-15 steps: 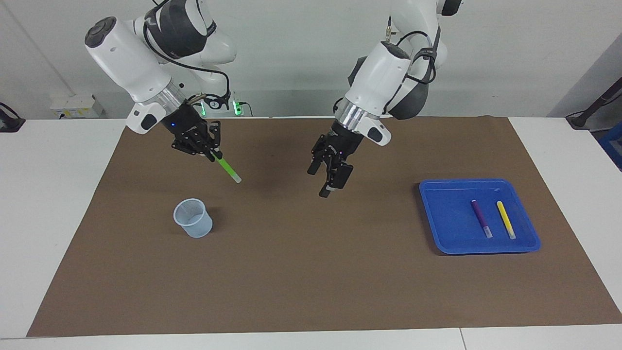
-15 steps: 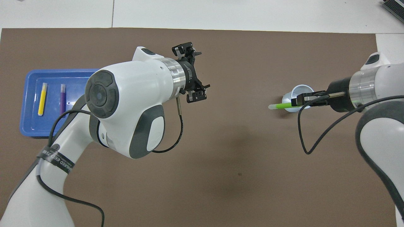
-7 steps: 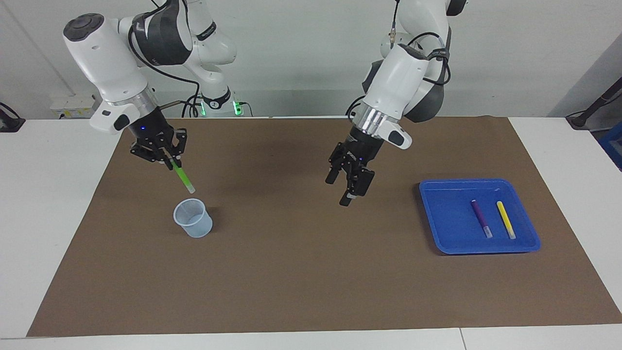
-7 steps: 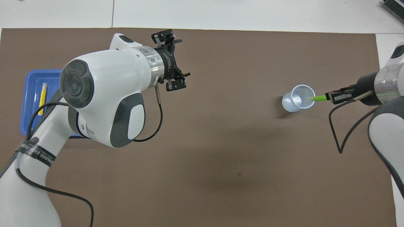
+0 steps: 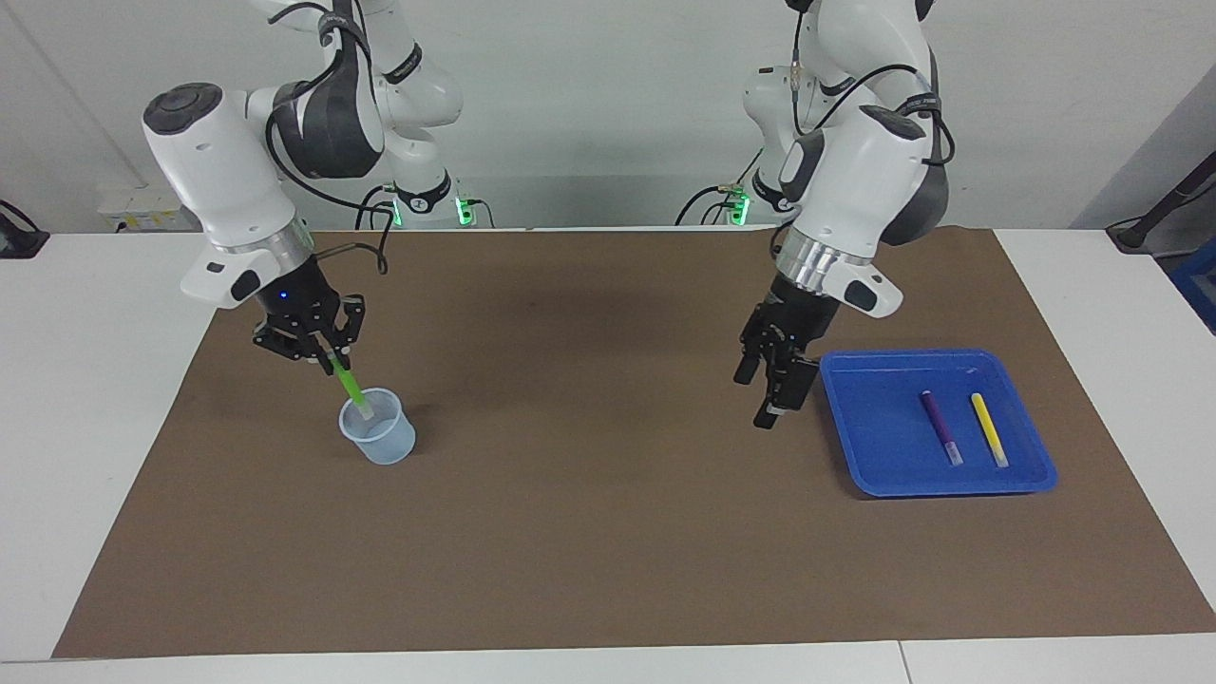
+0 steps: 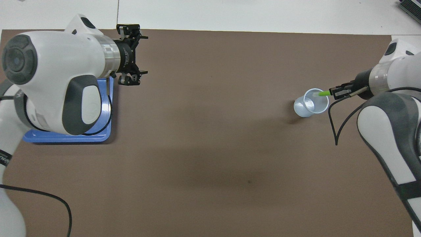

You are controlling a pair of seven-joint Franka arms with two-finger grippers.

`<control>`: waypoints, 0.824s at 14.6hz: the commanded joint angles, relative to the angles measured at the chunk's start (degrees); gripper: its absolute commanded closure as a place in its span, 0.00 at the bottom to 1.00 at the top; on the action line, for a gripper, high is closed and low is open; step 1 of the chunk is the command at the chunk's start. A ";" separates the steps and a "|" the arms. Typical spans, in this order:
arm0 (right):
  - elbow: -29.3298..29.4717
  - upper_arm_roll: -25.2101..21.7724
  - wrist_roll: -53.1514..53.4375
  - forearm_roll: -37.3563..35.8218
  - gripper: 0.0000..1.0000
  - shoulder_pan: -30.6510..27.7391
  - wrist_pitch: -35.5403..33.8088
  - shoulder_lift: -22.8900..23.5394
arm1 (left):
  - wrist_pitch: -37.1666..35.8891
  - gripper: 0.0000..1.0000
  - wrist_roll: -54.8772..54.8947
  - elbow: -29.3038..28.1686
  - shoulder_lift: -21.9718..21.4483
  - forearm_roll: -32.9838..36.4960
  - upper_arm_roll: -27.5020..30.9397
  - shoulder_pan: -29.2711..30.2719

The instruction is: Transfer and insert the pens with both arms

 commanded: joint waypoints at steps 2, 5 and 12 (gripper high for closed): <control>-0.52 0.16 -0.49 -1.96 1.00 -0.69 0.00 0.18 | -10.87 0.00 34.37 -0.47 -2.50 0.53 -0.27 8.44; -2.27 0.16 -0.75 -2.05 1.00 -1.13 0.35 0.35 | -14.23 0.00 51.14 -0.38 -2.51 0.71 -0.19 13.20; -5.88 0.16 -0.13 -2.84 0.82 -1.83 5.97 2.02 | -16.08 0.00 67.67 -0.73 -1.98 8.87 0.08 15.67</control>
